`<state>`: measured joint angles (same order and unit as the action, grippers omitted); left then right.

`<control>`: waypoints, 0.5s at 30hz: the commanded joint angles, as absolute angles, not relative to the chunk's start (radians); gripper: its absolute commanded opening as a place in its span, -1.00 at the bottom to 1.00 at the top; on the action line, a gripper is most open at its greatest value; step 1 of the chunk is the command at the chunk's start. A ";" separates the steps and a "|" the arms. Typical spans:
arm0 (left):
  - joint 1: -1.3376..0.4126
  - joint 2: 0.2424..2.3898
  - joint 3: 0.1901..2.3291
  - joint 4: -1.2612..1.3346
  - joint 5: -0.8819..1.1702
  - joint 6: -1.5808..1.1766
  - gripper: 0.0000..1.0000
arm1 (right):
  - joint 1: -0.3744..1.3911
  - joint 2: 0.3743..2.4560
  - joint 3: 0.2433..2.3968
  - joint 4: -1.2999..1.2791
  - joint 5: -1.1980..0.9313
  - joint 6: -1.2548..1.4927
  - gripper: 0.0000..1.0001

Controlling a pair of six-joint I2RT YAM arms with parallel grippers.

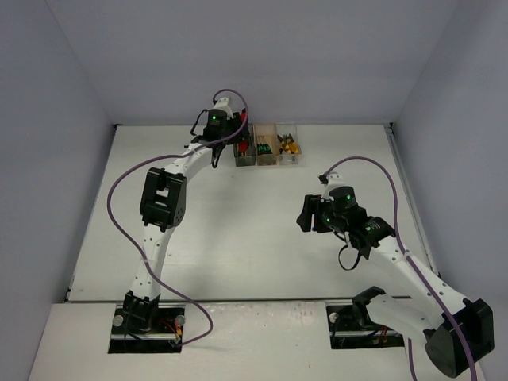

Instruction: Sort the tools into containers

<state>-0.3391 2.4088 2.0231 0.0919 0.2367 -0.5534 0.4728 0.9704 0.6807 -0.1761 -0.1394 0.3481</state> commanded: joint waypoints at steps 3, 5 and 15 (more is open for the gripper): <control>-0.348 2.332 2.013 0.197 0.221 -0.551 -0.19 | 0.482 0.944 0.691 -0.129 -0.119 0.357 0.15; -0.348 2.324 2.003 0.196 0.219 -0.547 -0.13 | 0.482 0.940 0.693 -0.129 -0.118 0.359 0.15; -0.358 2.199 1.959 0.169 0.221 -0.505 0.12 | 0.482 0.916 0.728 -0.131 -0.096 0.360 0.15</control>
<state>-0.3446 2.3949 1.9496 0.1078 0.2276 -0.5475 0.4728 0.9420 0.6807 -0.1764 -0.1364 0.3519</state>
